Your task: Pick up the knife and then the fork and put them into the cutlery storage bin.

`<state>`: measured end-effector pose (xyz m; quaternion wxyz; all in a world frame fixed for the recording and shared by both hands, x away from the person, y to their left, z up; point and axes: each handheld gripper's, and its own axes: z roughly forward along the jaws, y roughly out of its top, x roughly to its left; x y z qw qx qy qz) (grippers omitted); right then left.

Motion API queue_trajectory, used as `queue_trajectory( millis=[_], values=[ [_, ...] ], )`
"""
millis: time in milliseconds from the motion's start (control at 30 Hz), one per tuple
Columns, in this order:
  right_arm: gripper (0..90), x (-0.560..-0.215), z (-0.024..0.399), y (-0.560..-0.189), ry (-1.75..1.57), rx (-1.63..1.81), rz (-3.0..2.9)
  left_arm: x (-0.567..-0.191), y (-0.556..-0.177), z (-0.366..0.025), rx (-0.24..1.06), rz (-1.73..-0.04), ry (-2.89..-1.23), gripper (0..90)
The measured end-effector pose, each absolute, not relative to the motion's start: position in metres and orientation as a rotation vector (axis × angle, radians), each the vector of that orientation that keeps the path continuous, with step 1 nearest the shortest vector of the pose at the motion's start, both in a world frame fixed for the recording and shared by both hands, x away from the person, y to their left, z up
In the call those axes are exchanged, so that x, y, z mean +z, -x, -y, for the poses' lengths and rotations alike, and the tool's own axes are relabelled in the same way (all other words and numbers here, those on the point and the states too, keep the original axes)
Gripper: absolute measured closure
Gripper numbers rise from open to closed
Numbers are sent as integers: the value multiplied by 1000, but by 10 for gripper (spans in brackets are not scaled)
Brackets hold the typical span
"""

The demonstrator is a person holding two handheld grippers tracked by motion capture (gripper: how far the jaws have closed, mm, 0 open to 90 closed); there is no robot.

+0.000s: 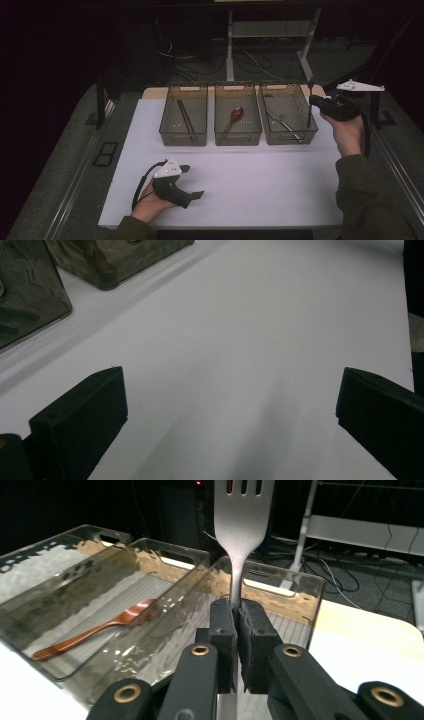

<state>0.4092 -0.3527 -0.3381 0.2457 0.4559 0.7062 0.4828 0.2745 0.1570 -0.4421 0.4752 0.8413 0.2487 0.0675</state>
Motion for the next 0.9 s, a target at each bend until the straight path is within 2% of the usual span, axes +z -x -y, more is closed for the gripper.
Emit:
queue_trajectory(
  millis=[900],
  values=[
    [841, -387, 356, -427, -1344, 1123, -2085, -442, -274, -157, 165, -607, -2058, 0]
  ],
)
